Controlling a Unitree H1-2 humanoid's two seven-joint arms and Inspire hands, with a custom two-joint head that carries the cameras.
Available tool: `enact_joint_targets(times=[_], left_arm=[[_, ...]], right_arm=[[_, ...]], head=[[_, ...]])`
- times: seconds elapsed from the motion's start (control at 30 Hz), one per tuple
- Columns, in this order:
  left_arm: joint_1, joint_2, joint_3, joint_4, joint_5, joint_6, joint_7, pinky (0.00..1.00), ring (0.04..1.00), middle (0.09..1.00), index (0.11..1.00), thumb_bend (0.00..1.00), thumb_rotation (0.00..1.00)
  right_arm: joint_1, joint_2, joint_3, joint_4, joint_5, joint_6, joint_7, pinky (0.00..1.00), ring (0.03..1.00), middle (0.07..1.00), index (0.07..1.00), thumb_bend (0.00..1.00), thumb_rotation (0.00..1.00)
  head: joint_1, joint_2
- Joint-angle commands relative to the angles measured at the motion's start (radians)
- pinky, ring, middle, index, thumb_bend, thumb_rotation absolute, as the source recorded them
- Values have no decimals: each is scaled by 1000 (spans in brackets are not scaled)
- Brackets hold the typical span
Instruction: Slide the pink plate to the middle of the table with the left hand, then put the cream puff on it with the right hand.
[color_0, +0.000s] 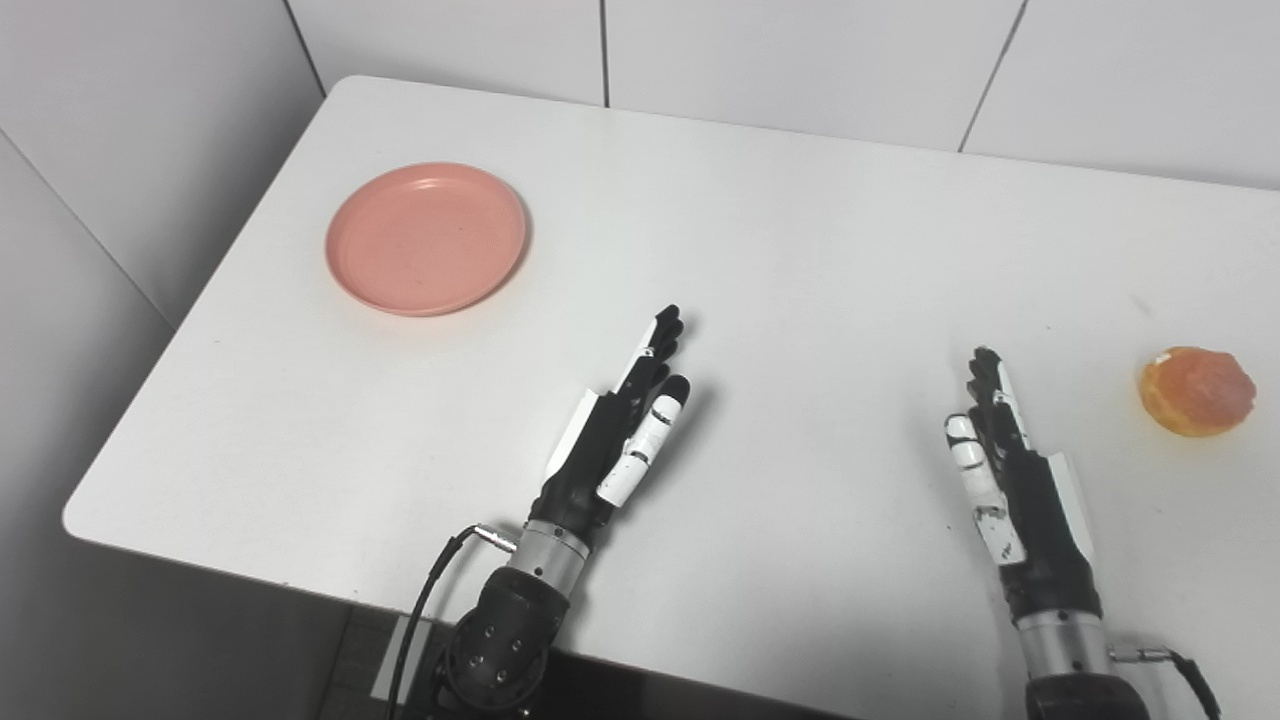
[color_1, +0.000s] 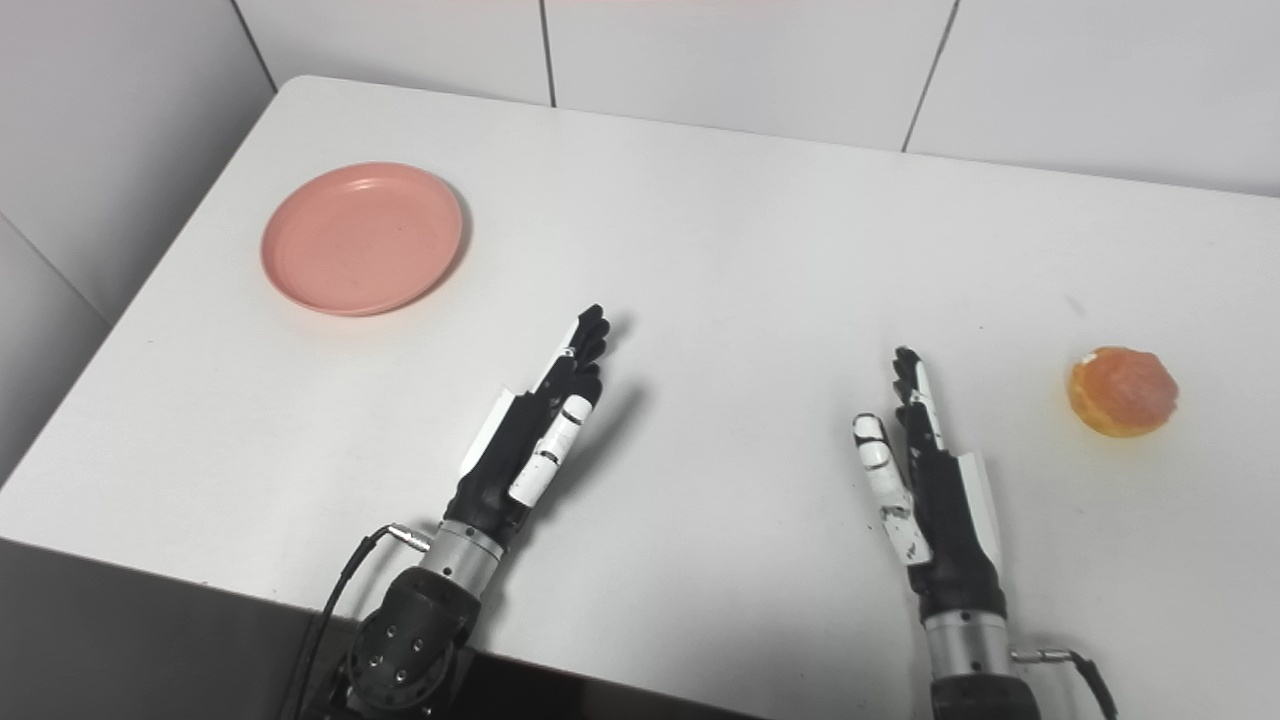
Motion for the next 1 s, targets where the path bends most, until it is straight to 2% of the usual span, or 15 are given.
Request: enact_joint_targets(times=[0.0, 0.1, 0.27, 0.37, 0.47, 0.8, 0.97], left_arm=[[-6, -28, -21, 46, 17, -19, 12, 976, 996, 1000, 998, 483, 1000], [-14, -40, -29, 68, 39, -31, 29, 972, 994, 1000, 996, 488, 1000], [-23, -52, -36, 98, 62, -52, 44, 967, 994, 1000, 998, 452, 1000], [-24, -56, -39, 104, 69, -54, 49, 971, 997, 1000, 997, 425, 1000], [-24, -59, -40, 107, 74, -55, 54, 973, 998, 1000, 996, 416, 1000], [-20, -62, -48, 103, 87, -56, 54, 973, 997, 1000, 999, 408, 1000], [-18, -62, -51, 87, 96, -36, 50, 977, 998, 1000, 1000, 420, 1000]], right_arm=[[-6, -17, -15, 19, 8, -52, -4, 1000, 1000, 1000, 1000, 229, 1000], [-11, -27, -21, 49, 15, -92, -3, 1000, 1000, 1000, 1000, 201, 1000], [-21, -32, -26, 76, 36, -112, 5, 1000, 1000, 1000, 1000, 158, 1000], [-23, -32, -26, 73, 39, -110, 7, 1000, 1000, 1000, 1000, 127, 1000], [-17, -31, -25, 48, 35, -90, 9, 1000, 1000, 1000, 1000, 145, 1000], [-8, -24, -24, 11, 28, -64, 15, 1000, 1000, 1000, 1000, 79, 1000], [-10, -24, -22, 12, 23, -70, 16, 1000, 1000, 1000, 1000, 55, 1000]], head=[[13, -7], [61, -40], [88, -61], [89, -64], [89, -66], [100, -62], [110, -64]])
